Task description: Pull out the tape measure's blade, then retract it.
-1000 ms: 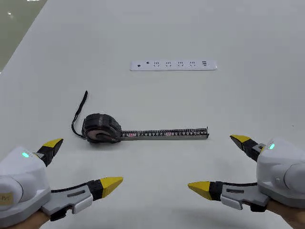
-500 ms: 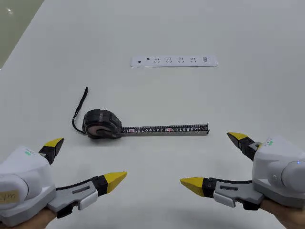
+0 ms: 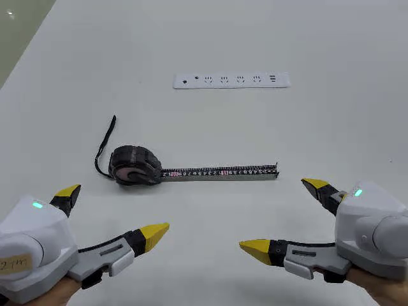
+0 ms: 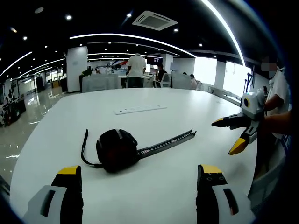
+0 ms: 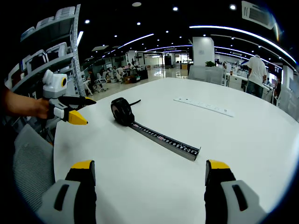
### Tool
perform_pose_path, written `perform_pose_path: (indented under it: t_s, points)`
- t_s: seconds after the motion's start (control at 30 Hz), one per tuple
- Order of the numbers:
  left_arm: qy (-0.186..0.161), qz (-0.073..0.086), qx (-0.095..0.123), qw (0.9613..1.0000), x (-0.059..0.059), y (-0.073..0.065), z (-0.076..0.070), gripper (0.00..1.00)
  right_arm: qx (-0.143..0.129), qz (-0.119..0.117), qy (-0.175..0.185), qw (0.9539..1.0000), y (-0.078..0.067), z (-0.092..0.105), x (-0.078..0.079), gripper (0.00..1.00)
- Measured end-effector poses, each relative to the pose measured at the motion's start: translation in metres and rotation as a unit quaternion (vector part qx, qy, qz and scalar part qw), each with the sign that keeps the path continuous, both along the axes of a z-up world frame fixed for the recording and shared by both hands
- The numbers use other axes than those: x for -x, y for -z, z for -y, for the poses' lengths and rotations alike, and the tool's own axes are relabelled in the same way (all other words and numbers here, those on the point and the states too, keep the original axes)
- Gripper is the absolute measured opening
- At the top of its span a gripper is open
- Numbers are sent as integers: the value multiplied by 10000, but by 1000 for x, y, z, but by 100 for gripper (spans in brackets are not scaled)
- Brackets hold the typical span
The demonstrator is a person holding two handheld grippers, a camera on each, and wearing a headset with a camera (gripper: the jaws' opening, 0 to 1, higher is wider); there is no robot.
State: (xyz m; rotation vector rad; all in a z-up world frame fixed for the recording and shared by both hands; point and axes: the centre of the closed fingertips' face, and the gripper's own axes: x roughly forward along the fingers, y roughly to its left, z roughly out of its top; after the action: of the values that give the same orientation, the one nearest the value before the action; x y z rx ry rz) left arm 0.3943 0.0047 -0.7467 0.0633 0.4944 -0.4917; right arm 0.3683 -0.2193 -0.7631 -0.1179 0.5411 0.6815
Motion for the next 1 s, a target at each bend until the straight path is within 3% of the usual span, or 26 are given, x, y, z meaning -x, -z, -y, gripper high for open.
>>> perform_pose_path:
  t_s: [0.37,0.6,1.0]
  points:
    - [-154,-5,-100,9998,-1,2,4,100,56,8,-95,9999,1,5,-4,100]
    - [-444,-37,-117,9989,-7,6,7,100,103,-29,-333,9994,8,10,-6,96]
    - [-814,-43,-177,9965,-21,15,11,100,160,153,-741,9970,14,20,-19,87]
